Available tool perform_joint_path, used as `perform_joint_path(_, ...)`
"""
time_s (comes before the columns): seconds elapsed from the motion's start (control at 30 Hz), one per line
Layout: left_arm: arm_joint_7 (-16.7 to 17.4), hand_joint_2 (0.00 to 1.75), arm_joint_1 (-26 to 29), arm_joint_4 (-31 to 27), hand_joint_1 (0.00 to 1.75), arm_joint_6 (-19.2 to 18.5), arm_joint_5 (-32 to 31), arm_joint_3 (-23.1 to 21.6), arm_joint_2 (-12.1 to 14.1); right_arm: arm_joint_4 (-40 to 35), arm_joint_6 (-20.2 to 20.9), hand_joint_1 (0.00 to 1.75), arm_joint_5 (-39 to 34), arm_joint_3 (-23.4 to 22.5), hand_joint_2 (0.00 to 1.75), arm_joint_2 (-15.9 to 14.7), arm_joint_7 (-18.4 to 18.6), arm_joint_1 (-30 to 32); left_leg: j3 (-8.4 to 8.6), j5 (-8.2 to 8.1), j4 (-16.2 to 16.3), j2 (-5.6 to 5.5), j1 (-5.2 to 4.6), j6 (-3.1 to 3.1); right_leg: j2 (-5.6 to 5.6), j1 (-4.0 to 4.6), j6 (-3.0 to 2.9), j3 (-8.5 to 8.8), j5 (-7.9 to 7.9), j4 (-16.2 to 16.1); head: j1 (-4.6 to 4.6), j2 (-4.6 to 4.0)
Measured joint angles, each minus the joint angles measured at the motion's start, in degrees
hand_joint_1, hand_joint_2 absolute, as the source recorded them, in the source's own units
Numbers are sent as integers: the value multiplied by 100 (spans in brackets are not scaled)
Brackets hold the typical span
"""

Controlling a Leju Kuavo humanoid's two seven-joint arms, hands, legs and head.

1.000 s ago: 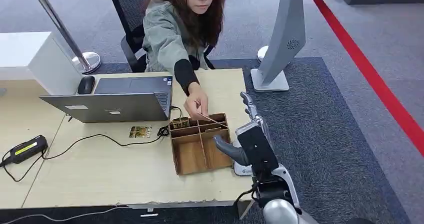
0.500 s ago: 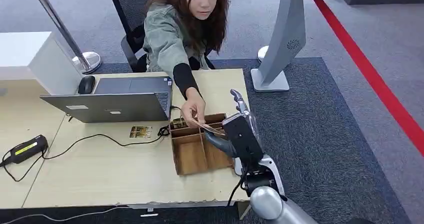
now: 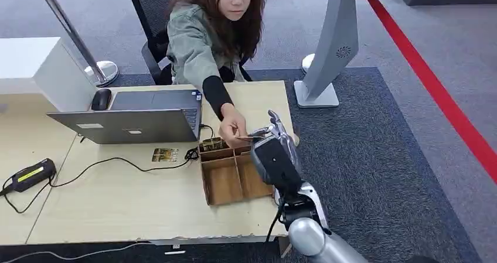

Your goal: Pass the card to the sensor for recognition and then transmit it.

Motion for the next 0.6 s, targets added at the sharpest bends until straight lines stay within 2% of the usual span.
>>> perform_joint_path(0.2,0,0,-5,0,0,0,-31,-9,0,88,0,175,-64,13,175,-2,-22,-17,0,0,0,0,0,0,0,0,0,0,0,0,0,0)
perform_joint_path(0.6,0,0,-6,0,0,0,28,-24,2,9,-146,161,-157,20,175,-20,-129,6,0,0,0,1,0,0,0,-1,0,-3,0,0,0,0)
